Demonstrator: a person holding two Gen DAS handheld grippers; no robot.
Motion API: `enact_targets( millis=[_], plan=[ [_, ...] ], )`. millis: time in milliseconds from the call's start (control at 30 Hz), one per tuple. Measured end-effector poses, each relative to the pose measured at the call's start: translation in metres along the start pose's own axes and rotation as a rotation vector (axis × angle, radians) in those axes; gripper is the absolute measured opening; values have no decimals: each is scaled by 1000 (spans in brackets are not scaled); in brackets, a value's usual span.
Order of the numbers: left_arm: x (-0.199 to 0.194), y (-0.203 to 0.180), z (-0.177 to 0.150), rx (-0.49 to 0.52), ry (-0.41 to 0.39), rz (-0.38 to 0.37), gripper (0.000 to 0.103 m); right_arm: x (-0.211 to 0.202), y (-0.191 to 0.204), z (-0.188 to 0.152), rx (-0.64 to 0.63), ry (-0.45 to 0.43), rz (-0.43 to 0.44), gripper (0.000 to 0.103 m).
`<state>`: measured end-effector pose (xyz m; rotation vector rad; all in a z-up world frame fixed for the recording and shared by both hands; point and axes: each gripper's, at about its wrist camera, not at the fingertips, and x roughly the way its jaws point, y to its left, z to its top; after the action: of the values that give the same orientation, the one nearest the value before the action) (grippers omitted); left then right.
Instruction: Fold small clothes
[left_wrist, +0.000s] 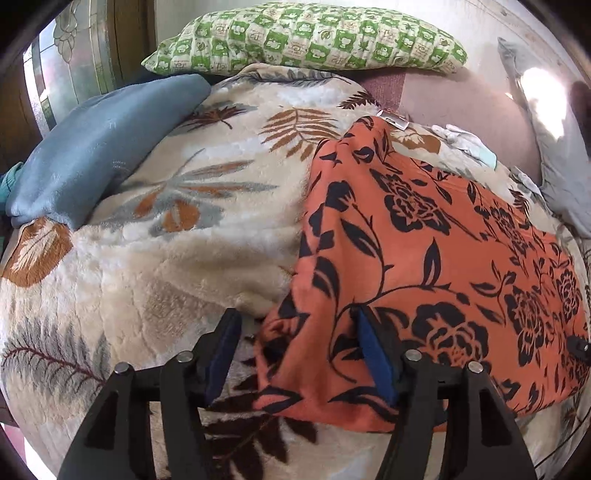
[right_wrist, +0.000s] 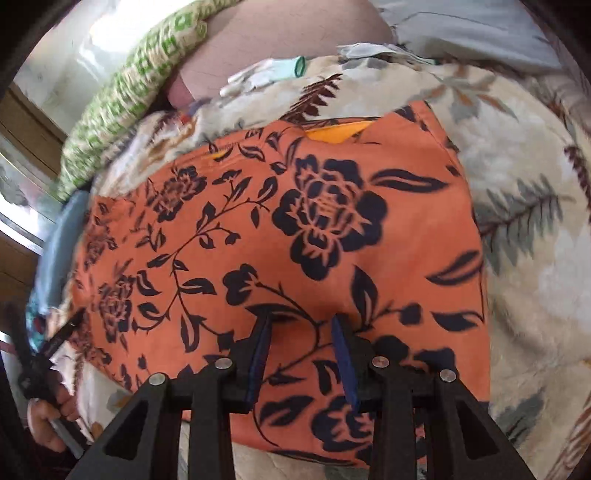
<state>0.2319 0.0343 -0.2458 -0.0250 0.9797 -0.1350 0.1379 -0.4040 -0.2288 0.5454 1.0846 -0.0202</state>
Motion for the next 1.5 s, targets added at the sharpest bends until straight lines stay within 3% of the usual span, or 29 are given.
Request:
enact_targets(
  millis=[67,133,233,300,367,467,600,700,833,900,1100,1133,1200,1233,1300,1367,1500],
  plan=[
    [-3,4,-2,-15,3,-25,67,-6,-4,2,35,14,10,38],
    [-8,12,0,-80,20,-66,64,-20,1,6,13,-52,10,38],
    [-27,8,16,-84,-87,-50,64,-36,1,22,18,-179,17,38],
    [-35,-2,30,-65,-166,-55,64,-34,-8,35,66,-209,46,38],
    [-31,-13,46,-69,-187,-79,64,-28,-19,49,95,-218,6,38],
    [-12,-27,69,-111,-173,-108,64,-26,-40,77,154,-229,17,38],
    [29,-48,98,-124,-88,-172,64,-25,-72,107,222,-235,50,38],
    [54,-61,103,-101,-43,-165,64,-4,-69,122,199,-146,139,37],
    [72,-70,98,-55,15,-87,64,32,-45,127,113,-15,74,38],
    [72,-77,94,16,9,-16,64,43,-49,129,117,-42,-23,36],
    [63,-76,84,37,-21,72,60,9,-67,136,176,-216,-65,39],
    [62,-75,83,35,-24,79,59,3,-65,137,159,-207,-32,40],
    [61,-76,80,41,-36,93,58,3,-58,140,125,-143,4,56],
    [61,-77,78,50,-42,99,58,4,-55,140,126,-127,0,56],
    [60,-77,76,60,-48,105,58,11,-50,139,131,-96,-52,56],
    [60,-76,76,54,-53,96,58,22,-45,140,97,-63,-172,56],
    [61,-78,76,64,-61,106,58,49,-47,134,84,-5,-227,55]
  ],
)
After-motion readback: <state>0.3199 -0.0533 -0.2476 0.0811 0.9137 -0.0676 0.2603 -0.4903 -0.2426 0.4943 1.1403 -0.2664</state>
